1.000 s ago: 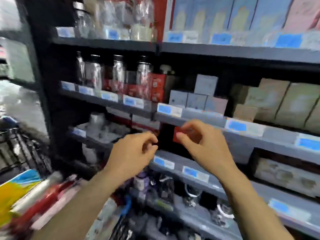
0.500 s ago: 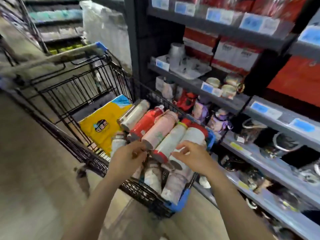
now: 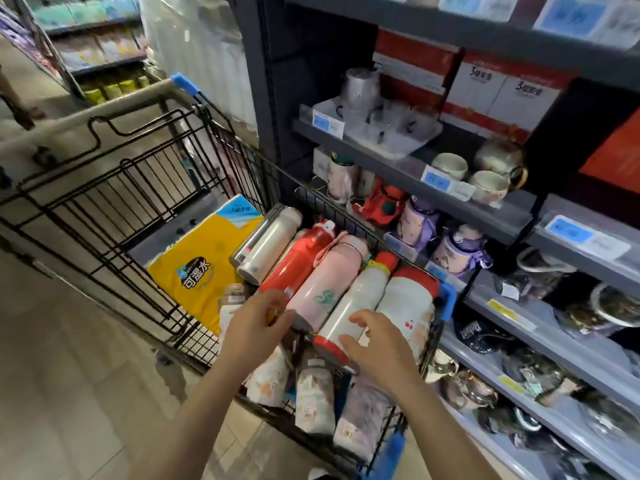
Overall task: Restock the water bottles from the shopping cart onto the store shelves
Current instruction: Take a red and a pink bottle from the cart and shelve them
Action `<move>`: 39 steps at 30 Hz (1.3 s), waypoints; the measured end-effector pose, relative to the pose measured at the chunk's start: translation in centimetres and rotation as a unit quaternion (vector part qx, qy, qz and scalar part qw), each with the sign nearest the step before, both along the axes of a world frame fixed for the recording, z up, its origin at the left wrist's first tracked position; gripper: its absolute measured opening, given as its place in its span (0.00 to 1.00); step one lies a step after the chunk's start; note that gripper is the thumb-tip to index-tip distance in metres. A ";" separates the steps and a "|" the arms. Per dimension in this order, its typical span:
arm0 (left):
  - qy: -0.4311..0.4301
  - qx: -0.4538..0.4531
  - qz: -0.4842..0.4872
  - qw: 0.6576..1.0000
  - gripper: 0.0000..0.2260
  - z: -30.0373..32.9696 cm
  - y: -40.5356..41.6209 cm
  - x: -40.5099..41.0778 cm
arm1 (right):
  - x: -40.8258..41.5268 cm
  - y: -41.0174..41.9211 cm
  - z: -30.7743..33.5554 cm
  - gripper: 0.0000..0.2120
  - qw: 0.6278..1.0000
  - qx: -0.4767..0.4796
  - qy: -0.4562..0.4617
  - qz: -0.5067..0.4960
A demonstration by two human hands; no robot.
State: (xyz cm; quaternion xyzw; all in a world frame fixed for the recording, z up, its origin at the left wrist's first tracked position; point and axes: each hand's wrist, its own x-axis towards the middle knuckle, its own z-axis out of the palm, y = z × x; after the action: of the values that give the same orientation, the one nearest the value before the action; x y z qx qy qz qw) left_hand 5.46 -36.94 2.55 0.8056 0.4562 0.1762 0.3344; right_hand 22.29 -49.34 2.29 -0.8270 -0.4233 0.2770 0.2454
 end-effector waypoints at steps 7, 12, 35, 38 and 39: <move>0.028 0.032 -0.076 0.996 0.18 -2.1 4.0 5.4 | 2.1 -0.3 -2.0 0.23 0.987 0.018 -0.068 -0.146; -0.003 0.099 -0.203 0.974 0.17 -4.5 6.0 8.6 | 2.8 0.3 -3.6 0.36 0.952 -0.039 -0.053 -0.298; 0.058 -0.072 -0.155 0.984 0.37 -8.4 15.7 7.6 | -4.3 15.0 -4.3 0.33 0.952 -0.101 -0.101 -0.269; 0.031 -0.090 -0.152 0.984 0.36 -8.2 16.2 7.1 | -4.0 15.8 -4.7 0.31 0.947 -0.100 -0.091 -0.290; 0.023 -0.090 -0.149 0.984 0.36 -8.1 16.6 6.6 | -3.9 16.2 -4.8 0.30 0.946 -0.100 -0.088 -0.296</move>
State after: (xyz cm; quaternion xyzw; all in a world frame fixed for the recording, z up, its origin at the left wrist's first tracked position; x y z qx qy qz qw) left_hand 12.09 -20.36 -5.53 0.8350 0.3525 0.0633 0.4177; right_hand 18.40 -33.10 -2.55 -0.9563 -0.1495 0.1594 0.1941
